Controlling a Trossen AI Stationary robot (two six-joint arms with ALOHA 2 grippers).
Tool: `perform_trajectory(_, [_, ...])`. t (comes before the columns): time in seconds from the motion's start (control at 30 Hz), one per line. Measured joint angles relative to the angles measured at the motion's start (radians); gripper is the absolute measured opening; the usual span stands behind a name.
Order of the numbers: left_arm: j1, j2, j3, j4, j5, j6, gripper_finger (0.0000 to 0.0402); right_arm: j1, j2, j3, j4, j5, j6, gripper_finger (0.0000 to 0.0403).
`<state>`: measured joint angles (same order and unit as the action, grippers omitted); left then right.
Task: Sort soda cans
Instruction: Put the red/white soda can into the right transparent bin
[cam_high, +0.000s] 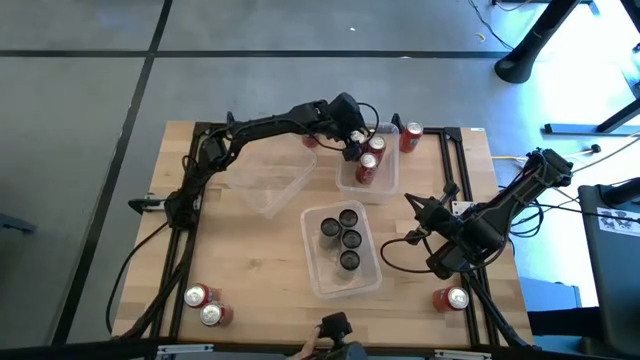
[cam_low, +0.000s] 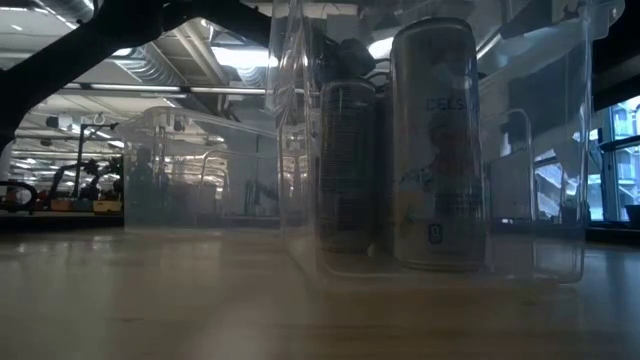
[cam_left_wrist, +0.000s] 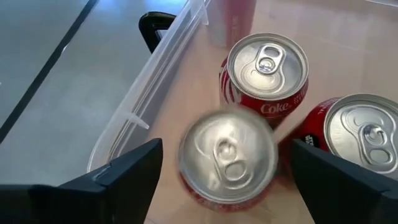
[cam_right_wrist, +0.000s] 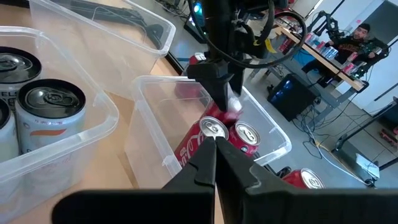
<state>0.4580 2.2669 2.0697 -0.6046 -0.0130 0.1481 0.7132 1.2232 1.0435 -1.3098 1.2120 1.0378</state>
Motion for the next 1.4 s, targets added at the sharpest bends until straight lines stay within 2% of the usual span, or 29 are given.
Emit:
perform_trajectory(0.33, [-0.006,-0.036,0.007,-0.023,-0.003,-0.010,0.0344,0.000,0.000,0.000,0.000,-0.010,0.000,0.0003])
perform_trajectory(0.7, [-0.077,-0.201,0.039,-0.131,-0.003,-0.001,0.0345,0.000,0.001,0.000,0.000,-0.020,0.000,0.0003])
perform_trajectory(1.0, [-0.189,-0.344,0.039,-0.367,-0.086,-0.046,0.0345,0.000,0.001,0.000,0.004,-0.029,0.000,0.0003])
perform_trajectory(1.4, [-0.383,-0.493,0.040,-0.706,-0.096,-0.292,0.0345,0.000,0.001,0.000,0.008,-0.046,0.000,0.0003])
